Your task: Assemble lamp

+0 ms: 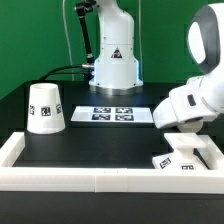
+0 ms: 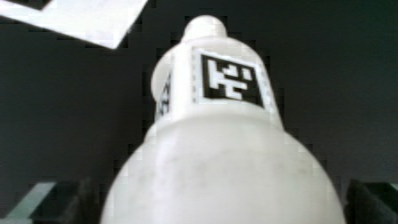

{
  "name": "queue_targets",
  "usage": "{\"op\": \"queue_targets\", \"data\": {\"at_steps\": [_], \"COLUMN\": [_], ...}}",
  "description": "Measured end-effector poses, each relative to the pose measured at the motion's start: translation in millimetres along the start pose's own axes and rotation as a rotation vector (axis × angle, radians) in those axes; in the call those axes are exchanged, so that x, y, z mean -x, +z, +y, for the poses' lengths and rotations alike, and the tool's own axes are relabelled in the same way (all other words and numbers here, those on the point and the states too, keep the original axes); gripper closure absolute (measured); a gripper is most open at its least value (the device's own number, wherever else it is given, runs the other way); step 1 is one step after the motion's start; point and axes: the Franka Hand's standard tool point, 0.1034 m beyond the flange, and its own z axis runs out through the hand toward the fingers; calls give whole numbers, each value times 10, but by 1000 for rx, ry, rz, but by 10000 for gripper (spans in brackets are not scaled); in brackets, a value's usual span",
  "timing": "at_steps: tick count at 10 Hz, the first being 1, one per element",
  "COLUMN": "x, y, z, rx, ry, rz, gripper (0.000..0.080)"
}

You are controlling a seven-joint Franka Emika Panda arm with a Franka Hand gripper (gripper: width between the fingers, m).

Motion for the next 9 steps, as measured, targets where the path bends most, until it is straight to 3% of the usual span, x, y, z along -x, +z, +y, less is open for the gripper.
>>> {"op": "queue_targets", "data": {"at_steps": [3, 4, 6, 8, 9], "x": [-6, -6, -4, 91, 221], "y": [6, 6, 0, -133, -267], "z": [6, 6, 13, 86, 139], "rx": [-1, -1, -2, -15, -32], "ry": [1, 1, -11, -48, -68], "rz": [2, 2, 3, 8, -5], "gripper": [112, 222, 222, 222, 222]}}
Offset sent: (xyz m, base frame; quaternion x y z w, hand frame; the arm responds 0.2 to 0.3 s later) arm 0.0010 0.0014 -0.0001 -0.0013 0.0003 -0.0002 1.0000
